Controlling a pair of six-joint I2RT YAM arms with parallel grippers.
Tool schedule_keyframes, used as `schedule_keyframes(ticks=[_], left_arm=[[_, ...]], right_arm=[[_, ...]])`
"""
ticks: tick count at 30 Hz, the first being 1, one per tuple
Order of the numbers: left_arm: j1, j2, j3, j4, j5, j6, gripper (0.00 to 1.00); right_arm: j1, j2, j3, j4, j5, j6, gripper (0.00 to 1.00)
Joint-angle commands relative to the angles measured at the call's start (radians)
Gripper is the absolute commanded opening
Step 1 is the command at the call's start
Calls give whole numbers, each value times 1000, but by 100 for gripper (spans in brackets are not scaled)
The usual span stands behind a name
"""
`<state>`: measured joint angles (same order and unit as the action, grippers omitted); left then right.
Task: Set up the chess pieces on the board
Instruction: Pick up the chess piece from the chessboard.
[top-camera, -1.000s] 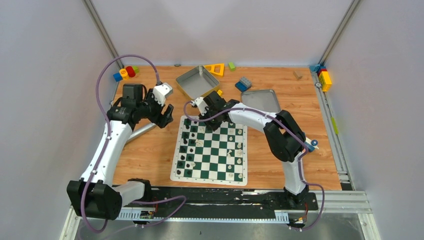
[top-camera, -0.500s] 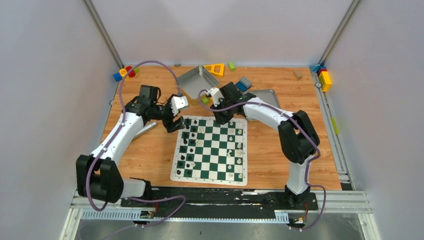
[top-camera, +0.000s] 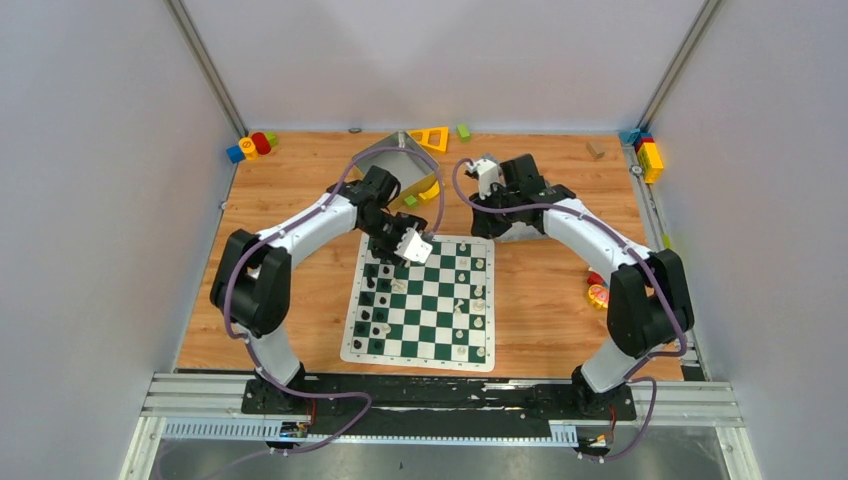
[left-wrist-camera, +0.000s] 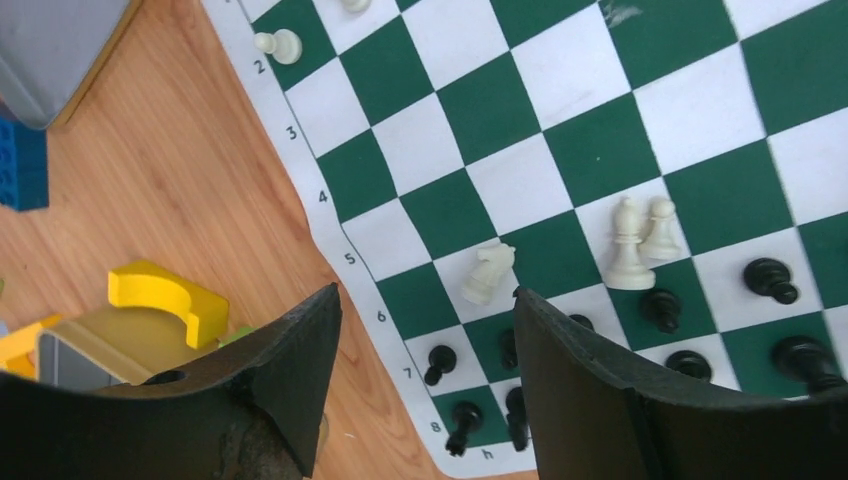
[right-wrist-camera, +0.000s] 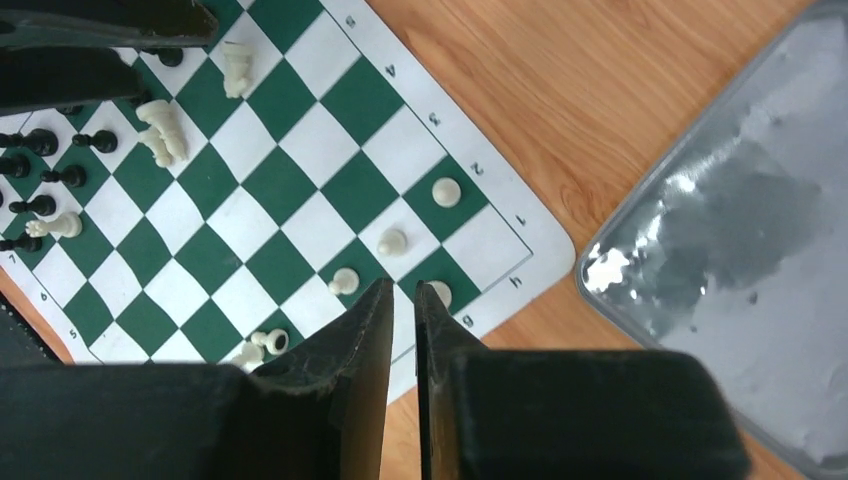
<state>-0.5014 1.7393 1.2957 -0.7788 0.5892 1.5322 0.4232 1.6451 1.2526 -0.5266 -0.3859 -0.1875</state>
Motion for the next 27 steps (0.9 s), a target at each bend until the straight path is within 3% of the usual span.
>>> schedule_keyframes(ticks=[1, 27], left_arm=[[-39, 70, 74, -63, -95, 167, 70], [-83, 208, 105, -81, -289, 262, 49]], right_arm=[[-52, -85, -47, 13, -66, -7, 15], [-93, -93, -101, 26, -145, -12, 11]])
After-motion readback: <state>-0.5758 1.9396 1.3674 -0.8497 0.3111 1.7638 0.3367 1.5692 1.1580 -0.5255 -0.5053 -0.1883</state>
